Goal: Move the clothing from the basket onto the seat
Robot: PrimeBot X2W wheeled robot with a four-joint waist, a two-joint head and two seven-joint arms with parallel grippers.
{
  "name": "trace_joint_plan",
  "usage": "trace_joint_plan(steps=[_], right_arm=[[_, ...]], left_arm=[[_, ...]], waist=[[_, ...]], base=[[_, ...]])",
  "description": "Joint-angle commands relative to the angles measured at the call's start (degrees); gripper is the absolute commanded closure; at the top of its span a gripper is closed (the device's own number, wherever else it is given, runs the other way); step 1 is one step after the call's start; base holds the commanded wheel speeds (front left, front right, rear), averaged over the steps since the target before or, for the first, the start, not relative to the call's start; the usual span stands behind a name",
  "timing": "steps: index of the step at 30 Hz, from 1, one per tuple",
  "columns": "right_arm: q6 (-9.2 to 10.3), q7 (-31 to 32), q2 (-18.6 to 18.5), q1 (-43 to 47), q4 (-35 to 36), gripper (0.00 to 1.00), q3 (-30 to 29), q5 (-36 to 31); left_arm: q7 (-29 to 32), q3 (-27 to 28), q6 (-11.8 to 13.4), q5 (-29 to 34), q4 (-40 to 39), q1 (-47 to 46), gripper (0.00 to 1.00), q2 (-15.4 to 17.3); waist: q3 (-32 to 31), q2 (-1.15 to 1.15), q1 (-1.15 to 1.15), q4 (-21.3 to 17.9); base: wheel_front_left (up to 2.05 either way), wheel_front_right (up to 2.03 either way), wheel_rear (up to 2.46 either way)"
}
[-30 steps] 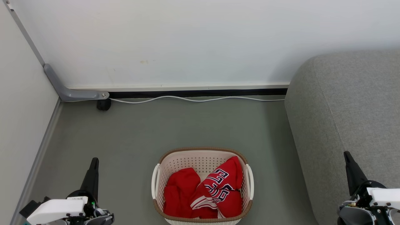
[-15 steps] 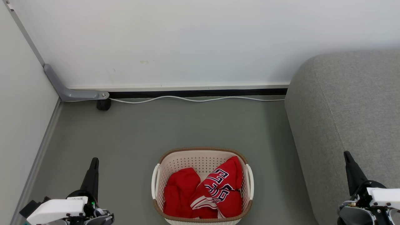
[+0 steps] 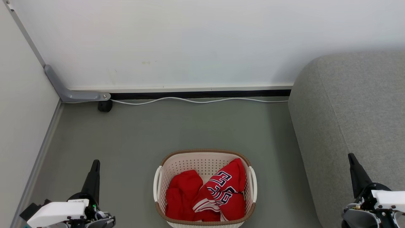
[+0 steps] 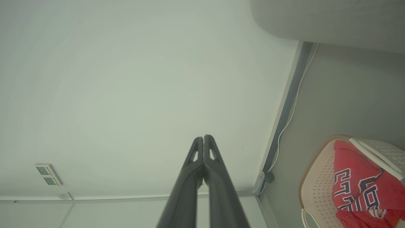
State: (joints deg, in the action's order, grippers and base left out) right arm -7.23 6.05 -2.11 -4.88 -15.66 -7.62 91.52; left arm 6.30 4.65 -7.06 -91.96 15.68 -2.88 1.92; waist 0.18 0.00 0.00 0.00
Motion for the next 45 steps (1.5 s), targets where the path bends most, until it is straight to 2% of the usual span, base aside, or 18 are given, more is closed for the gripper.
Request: trace_joint_plan(steps=[1,44,45], right_arm=[[-0.25,0.4,-0.8,-1.3,1.6,1.00,1.1,0.7],[-0.25,0.4,-0.8,-1.3,1.6,1.00,1.1,0.7],[0.00,0.0,0.0,0.0,0.0,0.00,0.0,0.0]], left_arm=[[0.2,1.8,-0.4,-0.2,-1.7,-3.3,1.00,1.0],[0.2,1.8,-0.4,-0.2,-1.7,-3.3,1.00,1.0],[0.0,0.0,0.0,0.0,0.0,0.0,0.00,0.0]], waist=[[0.0,0.00,0.00,0.0],[0.0,0.00,0.00,0.0],[0.0,0.00,0.00,0.0]], base=[[0.00,0.00,0.00],[0.00,0.00,0.00],[0.00,0.00,0.00]])
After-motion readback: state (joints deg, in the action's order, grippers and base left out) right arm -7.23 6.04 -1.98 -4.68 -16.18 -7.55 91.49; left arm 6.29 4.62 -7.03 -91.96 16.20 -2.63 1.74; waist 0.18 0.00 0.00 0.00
